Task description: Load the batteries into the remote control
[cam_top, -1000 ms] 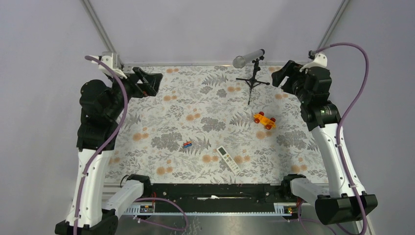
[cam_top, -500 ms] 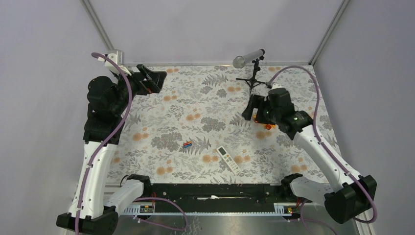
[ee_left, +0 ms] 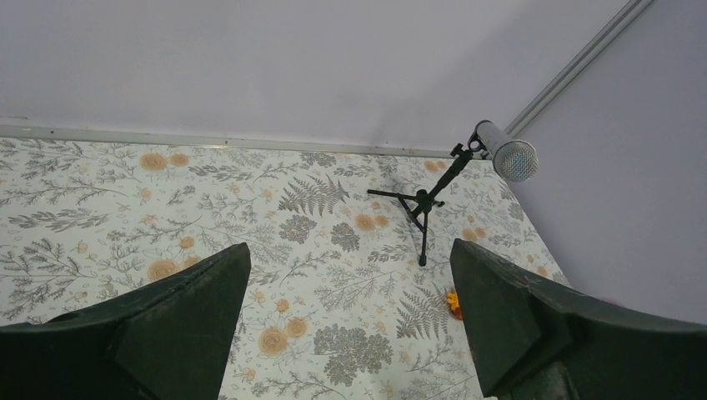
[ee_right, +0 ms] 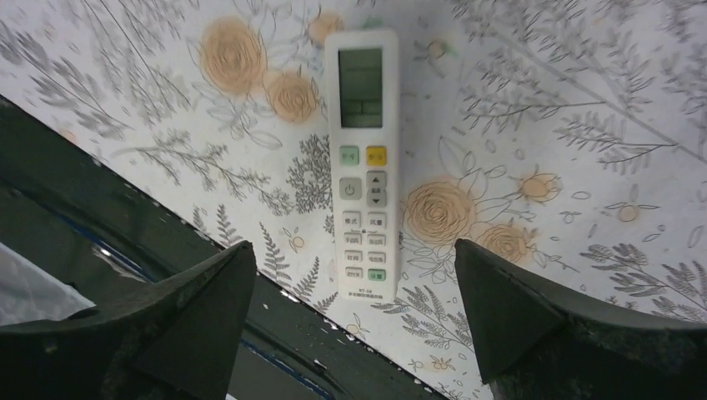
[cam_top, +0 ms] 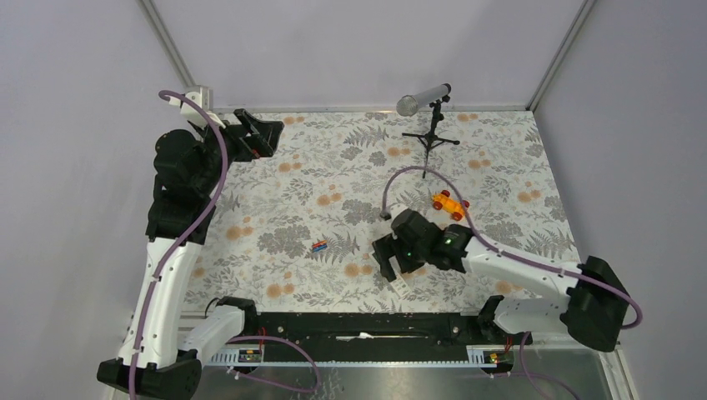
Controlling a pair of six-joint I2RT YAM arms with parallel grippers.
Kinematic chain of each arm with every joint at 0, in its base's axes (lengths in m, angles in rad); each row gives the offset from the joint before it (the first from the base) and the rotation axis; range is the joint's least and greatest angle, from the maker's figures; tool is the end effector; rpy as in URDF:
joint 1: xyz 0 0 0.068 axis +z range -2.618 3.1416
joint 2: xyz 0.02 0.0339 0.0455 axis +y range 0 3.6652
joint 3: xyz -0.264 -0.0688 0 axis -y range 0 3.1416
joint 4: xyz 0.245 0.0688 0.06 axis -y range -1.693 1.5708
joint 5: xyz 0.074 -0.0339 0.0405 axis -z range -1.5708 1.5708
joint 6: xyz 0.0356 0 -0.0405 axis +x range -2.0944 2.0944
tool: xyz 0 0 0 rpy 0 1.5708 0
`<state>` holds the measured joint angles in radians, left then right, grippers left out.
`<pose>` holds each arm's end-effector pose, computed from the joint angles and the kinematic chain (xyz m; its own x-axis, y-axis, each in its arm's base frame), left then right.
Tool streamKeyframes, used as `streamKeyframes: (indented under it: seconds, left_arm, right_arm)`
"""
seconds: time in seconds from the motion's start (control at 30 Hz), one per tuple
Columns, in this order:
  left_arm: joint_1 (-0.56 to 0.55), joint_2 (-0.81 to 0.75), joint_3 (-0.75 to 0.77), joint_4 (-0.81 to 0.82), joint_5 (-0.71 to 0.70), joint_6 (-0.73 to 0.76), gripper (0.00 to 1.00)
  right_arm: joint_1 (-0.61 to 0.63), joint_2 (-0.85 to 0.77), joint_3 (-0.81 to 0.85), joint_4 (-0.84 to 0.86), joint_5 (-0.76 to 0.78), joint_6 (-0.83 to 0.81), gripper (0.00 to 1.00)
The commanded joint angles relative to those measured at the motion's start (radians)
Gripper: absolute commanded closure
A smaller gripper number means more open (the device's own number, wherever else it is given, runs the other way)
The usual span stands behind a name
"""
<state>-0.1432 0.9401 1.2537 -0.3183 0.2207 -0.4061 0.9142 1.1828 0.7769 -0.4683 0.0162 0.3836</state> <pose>0.1846 -0.0345 0.4589 -0.1449 -0.3685 -0.9183 0.3251 0.8588 -0.3960 0.1465 0.1891 0.2322 -0.7282 -0.3319 -0.5996 -0.5533 0.8010 0.2286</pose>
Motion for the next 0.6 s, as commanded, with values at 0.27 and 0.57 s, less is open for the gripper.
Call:
streamKeyframes:
  seconds: [0.27,0.57]
  left_arm:
    - [0.004,0.009,-0.013,0.045,-0.054,-0.027,0.01]
    - [0.004,-0.005,-0.024,0.040,-0.081,-0.029,0.01]
  right_arm:
    - [0.130,0.253,0.008,0.033,0.143,-0.007,0.33]
    - [0.154,0.324,0.018,0.033,0.160,-0.030,0.43]
